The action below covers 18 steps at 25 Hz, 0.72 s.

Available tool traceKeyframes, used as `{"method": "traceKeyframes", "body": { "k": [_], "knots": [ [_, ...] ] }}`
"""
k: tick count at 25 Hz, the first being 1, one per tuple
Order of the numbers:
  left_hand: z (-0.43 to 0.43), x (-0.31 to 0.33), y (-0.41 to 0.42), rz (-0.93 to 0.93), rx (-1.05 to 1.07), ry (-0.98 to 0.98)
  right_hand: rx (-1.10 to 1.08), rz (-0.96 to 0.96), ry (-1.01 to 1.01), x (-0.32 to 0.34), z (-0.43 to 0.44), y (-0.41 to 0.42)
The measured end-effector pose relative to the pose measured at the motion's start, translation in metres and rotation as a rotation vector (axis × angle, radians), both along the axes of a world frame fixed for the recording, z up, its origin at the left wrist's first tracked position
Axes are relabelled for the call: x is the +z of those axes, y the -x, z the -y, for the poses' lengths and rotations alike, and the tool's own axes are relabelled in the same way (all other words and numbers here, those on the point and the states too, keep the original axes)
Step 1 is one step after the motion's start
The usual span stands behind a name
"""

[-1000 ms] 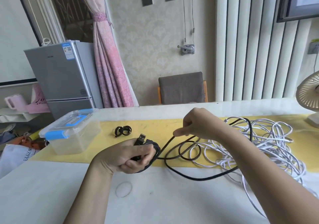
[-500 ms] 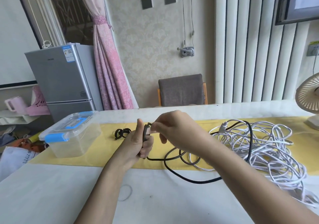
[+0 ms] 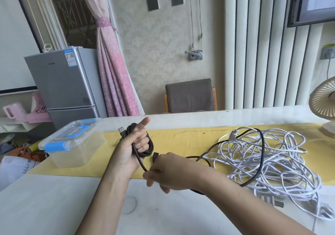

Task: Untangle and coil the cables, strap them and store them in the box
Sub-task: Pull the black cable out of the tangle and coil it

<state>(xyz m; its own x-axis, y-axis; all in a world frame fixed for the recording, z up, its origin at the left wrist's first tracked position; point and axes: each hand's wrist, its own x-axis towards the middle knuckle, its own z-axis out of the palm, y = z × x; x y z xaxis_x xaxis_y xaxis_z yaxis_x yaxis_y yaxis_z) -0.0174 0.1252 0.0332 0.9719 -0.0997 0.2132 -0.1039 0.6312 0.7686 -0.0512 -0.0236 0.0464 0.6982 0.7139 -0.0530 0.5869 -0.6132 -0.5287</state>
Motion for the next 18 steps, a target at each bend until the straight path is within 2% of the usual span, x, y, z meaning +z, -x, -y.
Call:
{"method": "traceKeyframes", "body": {
  "k": [2, 5, 7, 10, 12, 14, 16, 18],
  "knots": [
    [-0.003, 0.004, 0.003, 0.019, -0.118, 0.116, -0.059, -0.065, 0.016, -0.001, 0.003, -0.005],
    [-0.005, 0.01, 0.013, 0.079, -0.429, 0.208, -0.077, -0.084, -0.014, 0.0, 0.007, -0.009],
    [-0.011, 0.015, 0.028, 0.119, -0.468, 0.089, -0.029, -0.039, 0.004, 0.003, 0.01, -0.009],
    [-0.015, 0.018, 0.04, 0.268, -0.696, -0.079, -0.016, 0.122, 0.023, 0.008, 0.023, -0.016],
    [-0.019, 0.016, 0.042, 0.27, -0.845, -0.181, -0.084, 0.246, 0.0, 0.01, 0.031, -0.027],
    [-0.017, 0.013, 0.04, 0.225, -0.843, -0.424, -0.246, 0.381, -0.057, 0.007, 0.034, -0.037],
    [-0.01, 0.01, 0.039, 0.174, -0.662, -0.807, -0.462, 0.443, -0.136, 0.002, 0.035, -0.046],
    [-0.001, 0.01, 0.038, 0.108, -0.537, -1.029, -0.585, 0.445, -0.204, 0.001, 0.037, -0.051]
  ]
}}
